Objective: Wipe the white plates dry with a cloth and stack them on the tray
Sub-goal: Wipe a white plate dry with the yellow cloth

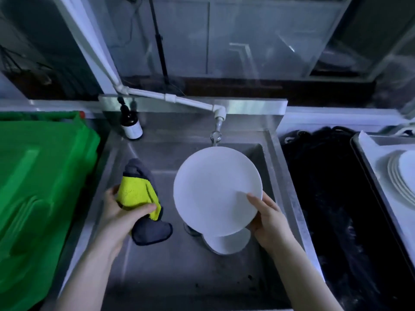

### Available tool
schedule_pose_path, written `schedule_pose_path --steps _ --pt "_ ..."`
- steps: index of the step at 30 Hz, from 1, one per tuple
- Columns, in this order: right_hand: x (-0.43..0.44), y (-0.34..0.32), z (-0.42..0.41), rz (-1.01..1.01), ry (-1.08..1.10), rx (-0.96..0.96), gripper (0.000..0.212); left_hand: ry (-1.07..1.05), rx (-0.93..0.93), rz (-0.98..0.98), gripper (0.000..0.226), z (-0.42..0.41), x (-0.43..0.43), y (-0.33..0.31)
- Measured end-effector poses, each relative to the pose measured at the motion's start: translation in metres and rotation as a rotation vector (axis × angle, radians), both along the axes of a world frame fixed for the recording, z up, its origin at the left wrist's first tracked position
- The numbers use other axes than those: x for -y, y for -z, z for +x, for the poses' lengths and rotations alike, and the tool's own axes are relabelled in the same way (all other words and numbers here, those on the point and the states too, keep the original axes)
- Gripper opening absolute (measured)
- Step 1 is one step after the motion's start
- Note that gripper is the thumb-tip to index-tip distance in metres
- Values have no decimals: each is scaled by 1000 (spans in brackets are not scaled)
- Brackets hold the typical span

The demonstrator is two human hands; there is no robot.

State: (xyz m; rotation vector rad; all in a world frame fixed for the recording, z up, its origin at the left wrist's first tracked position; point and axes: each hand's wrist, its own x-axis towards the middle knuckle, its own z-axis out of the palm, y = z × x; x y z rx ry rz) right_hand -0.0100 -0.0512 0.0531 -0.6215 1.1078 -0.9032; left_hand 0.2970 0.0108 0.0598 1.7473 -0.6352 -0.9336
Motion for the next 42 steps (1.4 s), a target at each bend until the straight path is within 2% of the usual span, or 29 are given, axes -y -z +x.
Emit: schedule_pose_path --steps 2,4,6,9,12,15,17,19,20,21,22,24,25,27,28,31,36,37,39,42 --pt "-6 -16 3 -30 -1 29 21 92 5 -93 78 -2 -9 -32" --pt "-13 -30 10 -50 -2 40 22 233 98 -136 80 -11 -14 -64" --pt "-18 -43 19 -77 -19 46 22 444 342 -102 90 -31 -15 -89" --pt "-22 -62 30 -112 -15 58 22 751 885 -70 98 -64 -12 -100" --pt "-24 -74 33 -120 33 94 23 685 1156 -73 79 -75 -15 -103" --pt "-27 -83 34 -140 50 122 22 686 1120 -64 68 -83 -20 -100" --pt "-28 -87 36 -152 47 116 19 755 904 -34 64 -93 -20 -101" --pt "-30 -90 37 -145 79 110 17 798 737 -115 49 -94 -16 -104" --pt "-30 -91 37 -134 101 125 17 775 688 -171 53 -92 -15 -107" --pt "-30 -91 37 -126 118 145 16 732 702 -196 59 -89 -15 -111" --pt "-30 -92 37 -126 131 160 15 669 823 -209 61 -89 -14 -114" --pt "-27 -97 37 -147 145 174 11 512 1124 -358 50 -95 -14 -114" --pt "-26 -100 37 -159 149 180 9 484 1199 -473 41 -102 -15 -113" --pt "-22 -104 37 -174 157 184 8 553 1223 -651 31 -116 -13 -112" --pt "-21 -106 38 -182 156 180 10 609 1223 -662 32 -122 -12 -112" --pt "-17 -111 39 -210 150 167 15 614 1275 -546 33 -127 -4 -113" --pt "-9 -118 33 -230 155 202 24 585 1063 -315 41 -106 5 -128" --pt "-6 -118 32 -231 162 185 25 571 1108 -250 45 -104 7 -130" --pt "-3 -119 32 -232 171 143 29 482 1320 -88 50 -106 10 -132" --pt "-1 -118 35 -228 165 150 26 346 1506 3 35 -125 10 -139"
